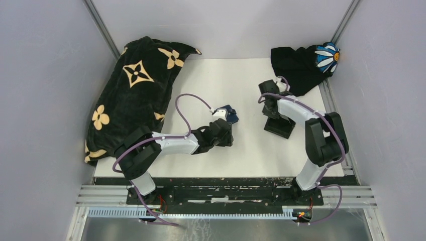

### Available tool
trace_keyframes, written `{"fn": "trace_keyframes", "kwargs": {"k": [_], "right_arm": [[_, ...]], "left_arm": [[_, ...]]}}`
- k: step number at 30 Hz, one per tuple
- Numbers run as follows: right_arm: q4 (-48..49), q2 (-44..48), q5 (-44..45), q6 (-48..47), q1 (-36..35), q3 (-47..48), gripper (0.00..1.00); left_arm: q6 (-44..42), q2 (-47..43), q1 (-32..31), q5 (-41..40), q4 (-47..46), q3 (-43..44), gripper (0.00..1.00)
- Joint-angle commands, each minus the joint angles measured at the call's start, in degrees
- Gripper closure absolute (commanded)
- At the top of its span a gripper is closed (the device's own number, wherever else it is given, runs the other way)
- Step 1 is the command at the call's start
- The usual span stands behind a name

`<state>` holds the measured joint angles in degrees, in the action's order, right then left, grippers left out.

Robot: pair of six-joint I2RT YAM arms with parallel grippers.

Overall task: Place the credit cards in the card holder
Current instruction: Move the storage box to the center of the board.

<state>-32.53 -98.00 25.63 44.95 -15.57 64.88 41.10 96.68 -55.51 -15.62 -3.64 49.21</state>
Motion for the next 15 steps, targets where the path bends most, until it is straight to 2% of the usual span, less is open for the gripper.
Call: {"fn": "trace_keyframes", "kwargs": {"k": [1,9,15], "right_arm": [[-2.2,-5.6,-7.9,-7.0,-5.7,7.0,0.99],[-5.9,-15.3,-11.2,-11.6,-12.0,20.8,0.99],[-9.2,-19.0,-13.6,-15.1,-15.4,26.8,0.99]], "left_arm": [[-1.8,-3.4,1.6,-4.2,0.9,0.1,0.41],[-1.4,-4.2,3.7,-5.1,1.0,-1.7,0.41],[-1.7,-4.3,5.4,-5.4,0.8,-2.5,0.41]]}}
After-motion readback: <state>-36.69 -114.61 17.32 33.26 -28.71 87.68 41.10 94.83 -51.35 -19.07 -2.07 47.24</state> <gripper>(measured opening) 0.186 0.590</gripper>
